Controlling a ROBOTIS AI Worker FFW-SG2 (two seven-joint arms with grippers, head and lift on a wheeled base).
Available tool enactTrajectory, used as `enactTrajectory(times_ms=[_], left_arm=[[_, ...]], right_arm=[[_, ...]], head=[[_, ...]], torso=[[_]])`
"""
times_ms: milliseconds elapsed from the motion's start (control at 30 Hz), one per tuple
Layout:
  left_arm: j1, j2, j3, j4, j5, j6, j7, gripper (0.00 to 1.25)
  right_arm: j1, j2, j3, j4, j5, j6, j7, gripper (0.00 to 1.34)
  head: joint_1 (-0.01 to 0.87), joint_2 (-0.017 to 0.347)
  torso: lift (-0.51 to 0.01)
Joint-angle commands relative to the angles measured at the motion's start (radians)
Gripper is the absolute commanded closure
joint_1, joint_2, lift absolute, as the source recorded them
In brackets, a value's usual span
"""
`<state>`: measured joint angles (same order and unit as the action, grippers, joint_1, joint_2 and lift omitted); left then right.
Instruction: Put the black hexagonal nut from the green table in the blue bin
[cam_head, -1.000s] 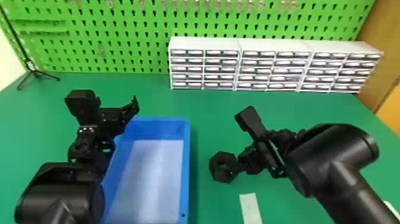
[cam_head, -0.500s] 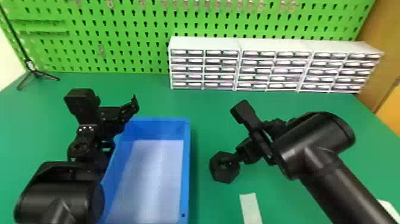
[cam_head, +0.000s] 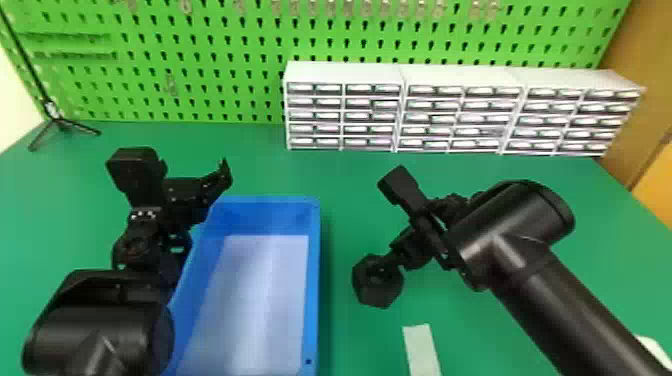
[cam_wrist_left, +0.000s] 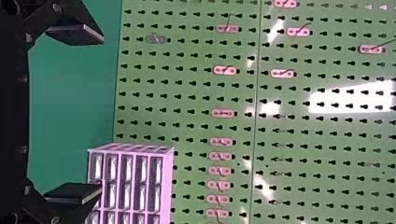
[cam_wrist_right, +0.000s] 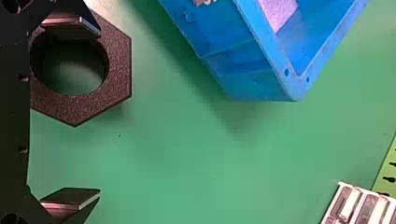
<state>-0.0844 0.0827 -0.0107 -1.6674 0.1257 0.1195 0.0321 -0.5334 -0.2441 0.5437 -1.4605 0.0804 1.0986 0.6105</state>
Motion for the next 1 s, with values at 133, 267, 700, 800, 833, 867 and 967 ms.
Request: enactTrajectory(times_ms=[133, 267, 700, 800, 833, 867, 967], left_arm=[[-0.003, 0.002, 0.0, 0.0, 0.002, 0.0, 0.0, 0.16], [-0.003, 0.002, -0.002, 0.0, 0.002, 0.0, 0.0, 0.16], [-0.003, 0.002, 0.0, 0.0, 0.002, 0.0, 0.0, 0.16], [-0.002, 0.002, 0.002, 0.0, 0.003, 0.0, 0.0, 0.16], [-0.002, 0.002, 0.002, 0.0, 0.003, -0.001, 0.0, 0.16], [-0.002, 0.002, 0.002, 0.0, 0.003, -0.001, 0.0, 0.16], [-0.002, 0.002, 0.002, 0.0, 0.003, -0.001, 0.0, 0.16]], right_arm=[[-0.025, 0.0, 0.015, 0.074, 0.006, -0.042, 0.0, 0.11], [-0.037, 0.005, 0.025, 0.103, 0.007, -0.059, 0.0, 0.11], [-0.051, 0.013, 0.05, 0.164, 0.012, -0.088, 0.0, 0.12], [-0.051, 0.013, 0.052, 0.167, 0.012, -0.089, 0.0, 0.13], [-0.051, 0.013, 0.053, 0.167, 0.012, -0.089, 0.0, 0.14], [-0.051, 0.013, 0.053, 0.167, 0.012, -0.088, 0.0, 0.15], [-0.051, 0.011, 0.053, 0.167, 0.012, -0.088, 0.0, 0.25]], head=[[0.686, 0.028], [0.686, 0.028], [0.686, 0.028], [0.686, 0.028], [0.686, 0.028], [0.686, 0.028], [0.686, 0.028]], torso=[[-0.096], [-0.096], [-0.096], [-0.096], [-0.096], [-0.096], [-0.096]])
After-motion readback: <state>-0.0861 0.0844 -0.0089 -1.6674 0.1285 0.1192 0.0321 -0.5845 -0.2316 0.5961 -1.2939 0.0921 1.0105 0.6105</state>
